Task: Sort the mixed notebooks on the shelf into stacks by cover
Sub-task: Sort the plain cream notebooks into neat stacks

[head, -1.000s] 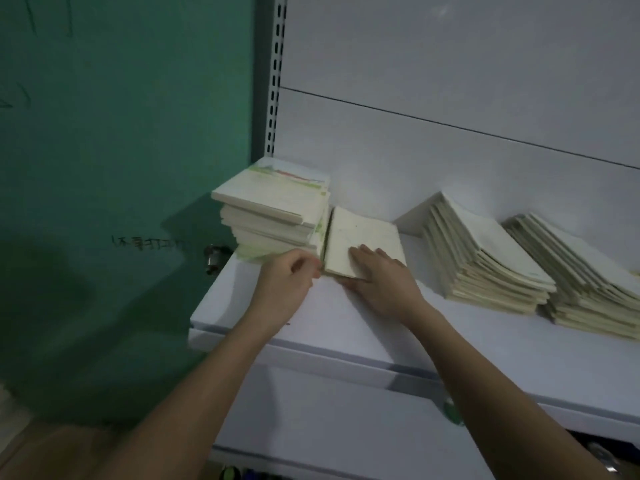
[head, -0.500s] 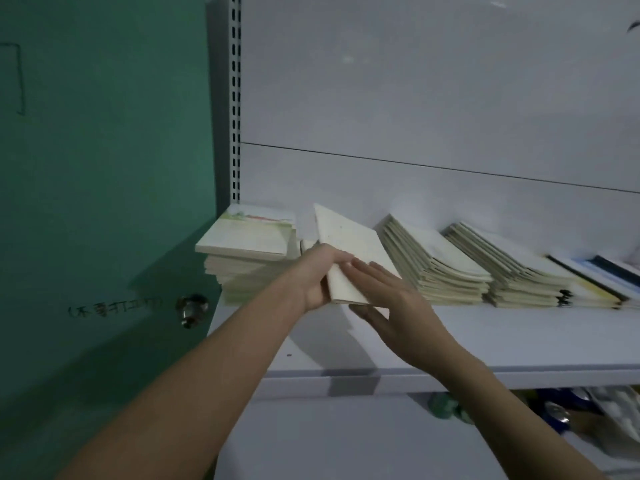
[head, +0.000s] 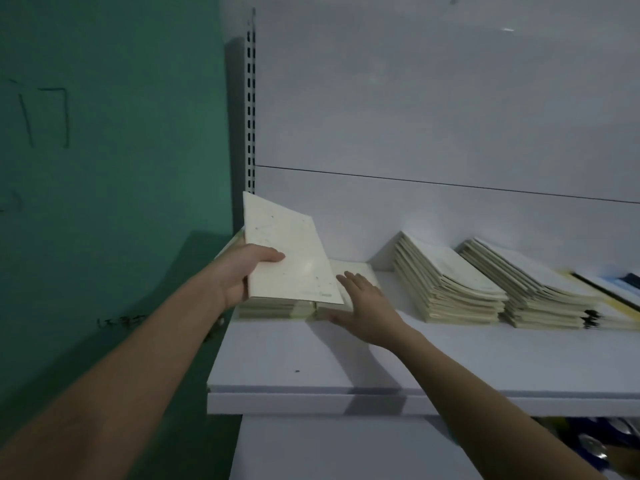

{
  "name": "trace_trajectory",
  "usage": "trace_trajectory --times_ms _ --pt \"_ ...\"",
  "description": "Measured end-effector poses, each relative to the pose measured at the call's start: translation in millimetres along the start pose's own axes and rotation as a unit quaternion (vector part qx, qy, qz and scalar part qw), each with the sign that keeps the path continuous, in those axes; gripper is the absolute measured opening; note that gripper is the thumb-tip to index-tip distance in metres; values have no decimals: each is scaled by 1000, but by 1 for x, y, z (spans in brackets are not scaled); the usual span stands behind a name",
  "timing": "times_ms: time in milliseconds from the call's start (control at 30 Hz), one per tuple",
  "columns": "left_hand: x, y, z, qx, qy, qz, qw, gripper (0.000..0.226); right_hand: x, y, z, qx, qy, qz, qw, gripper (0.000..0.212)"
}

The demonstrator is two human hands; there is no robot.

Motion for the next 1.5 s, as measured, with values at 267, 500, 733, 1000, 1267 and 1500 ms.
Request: trace_trajectory --times_ms 267,500,733,1000,1267,1500 --pt "11 20 16 -15 3 -24 1000 43 -19 -17 -22 105 4 63 993 42" --pt "4 11 -1 -36 13 -9 999 40 -2 35 -32 -267 -19 -51 962 33" --pt "2 -35 -4 2 23 14 1000 31 32 94 35 -341 44 -251 905 29" --pt "-1 -50 4 55 30 26 998 23 49 54 74 -161 182 -85 966 45" --pt "6 -18 7 50 -14 -53 997 31 19 33 -21 -223 -77 -146 961 45" --pt "14 2 10 51 -19 -88 995 43 -15 -17 -20 -9 -25 86 996 84"
Point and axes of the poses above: each hand's wrist, its own x-axis away from the middle knuckle, its own y-axis out of the back of the hand, z = x × y, the point moved 6 cm from there along -x, towards the middle knuckle, and after that the axes turned 10 degrees about -x, right-handed, at the moved point
